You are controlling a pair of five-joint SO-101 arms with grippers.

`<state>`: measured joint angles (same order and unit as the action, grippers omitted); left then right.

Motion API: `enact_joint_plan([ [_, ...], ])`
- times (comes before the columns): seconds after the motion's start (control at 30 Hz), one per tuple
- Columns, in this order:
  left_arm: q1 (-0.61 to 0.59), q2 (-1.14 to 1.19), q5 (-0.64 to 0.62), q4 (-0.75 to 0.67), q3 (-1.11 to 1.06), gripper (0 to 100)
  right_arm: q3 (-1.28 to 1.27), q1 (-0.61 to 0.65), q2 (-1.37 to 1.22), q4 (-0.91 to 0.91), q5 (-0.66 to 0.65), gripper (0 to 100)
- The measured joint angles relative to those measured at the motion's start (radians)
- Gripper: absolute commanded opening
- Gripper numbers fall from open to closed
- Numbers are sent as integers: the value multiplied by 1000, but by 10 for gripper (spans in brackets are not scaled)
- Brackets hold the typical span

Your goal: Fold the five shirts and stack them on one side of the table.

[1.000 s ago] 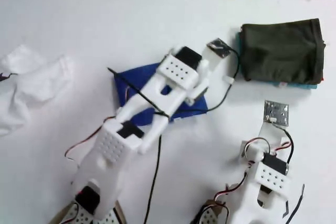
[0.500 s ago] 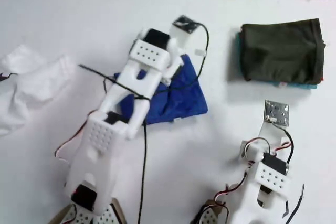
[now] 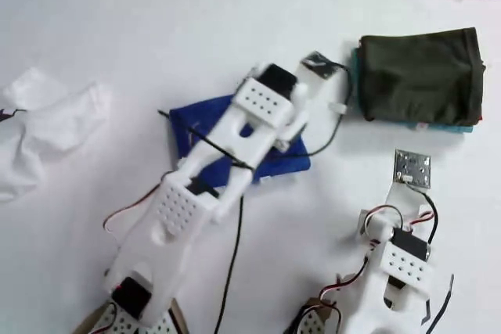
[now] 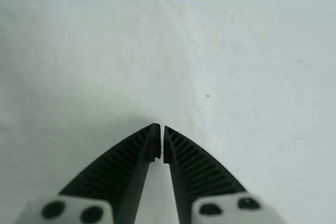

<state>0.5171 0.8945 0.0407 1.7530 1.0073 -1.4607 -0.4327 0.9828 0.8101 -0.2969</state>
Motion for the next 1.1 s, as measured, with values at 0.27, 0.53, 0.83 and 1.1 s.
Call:
enact_joint_plan([
  [0.27,69,0,-2,15,-14,24,0,0,0,0,0,20],
  [0.53,104,-117,0,17,-236,24,0,0,0,0,0,20],
  [0.83,71,-250,0,17,-287,24,0,0,0,0,0,20],
  [1.1,-157,-347,-2,17,-351,24,0,0,0,0,0,20],
])
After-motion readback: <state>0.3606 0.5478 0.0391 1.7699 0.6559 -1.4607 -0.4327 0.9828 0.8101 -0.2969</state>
